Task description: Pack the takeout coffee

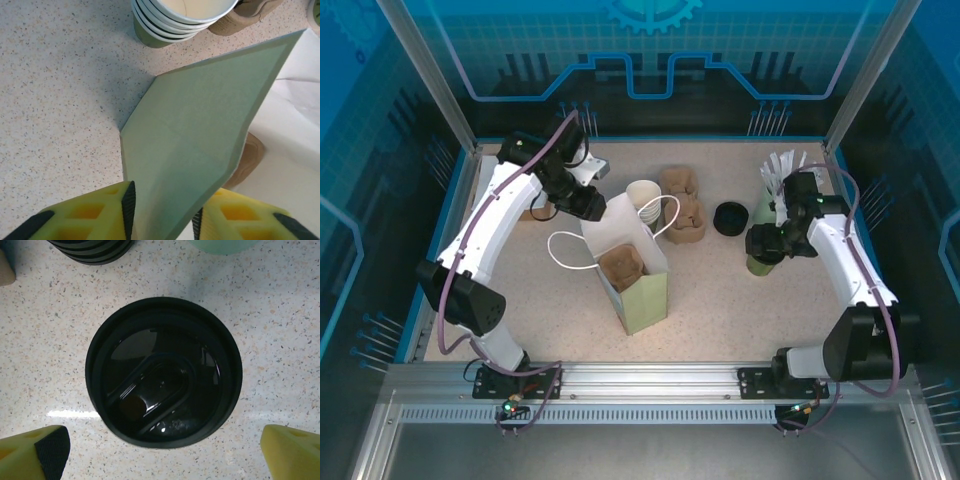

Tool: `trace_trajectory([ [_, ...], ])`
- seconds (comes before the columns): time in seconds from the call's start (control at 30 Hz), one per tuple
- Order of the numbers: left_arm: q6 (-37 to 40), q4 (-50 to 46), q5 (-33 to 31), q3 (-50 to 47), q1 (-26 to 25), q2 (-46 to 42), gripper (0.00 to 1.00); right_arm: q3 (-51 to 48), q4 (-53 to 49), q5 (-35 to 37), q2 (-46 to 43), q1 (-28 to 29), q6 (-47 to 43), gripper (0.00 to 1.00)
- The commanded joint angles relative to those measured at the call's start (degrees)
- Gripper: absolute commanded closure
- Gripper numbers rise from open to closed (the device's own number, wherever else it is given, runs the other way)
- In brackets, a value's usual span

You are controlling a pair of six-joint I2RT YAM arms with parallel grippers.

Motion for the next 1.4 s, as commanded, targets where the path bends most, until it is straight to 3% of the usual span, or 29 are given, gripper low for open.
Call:
trace_trajectory([
  [0.0, -0.17, 0.39, 0.35, -0.92, 0.08, -1.95, 0.6, -0.23, 1.65, -0.17, 1.53, 0.2, 0.94, 0.0],
  [0.43, 0.36, 0.74, 0.22, -2.1, 0.08, -2.2, 0.59, 0.38, 3.98, -2.36, 6.16, 1.34, 1.71, 0.0],
  [0.9, 0.19, 1.07, 0.41, -2.64, 0.08, -2.2, 0.59, 1.02, 5.03, 1.01, 11.1, 2.53, 1.2, 0.0],
  [1.07, -0.56, 1.35, 0.93, -2.64, 0.08, -2.53, 0.63, 1.42, 5.21, 1.71, 11.96, 2.73, 0.89, 0.0],
  [1.37, -1.2, 1.74, 2.27, -2.78, 0.08, -2.77, 0.74, 1.85, 3.21, 3.48, 9.63, 3.66, -0.1, 0.11],
])
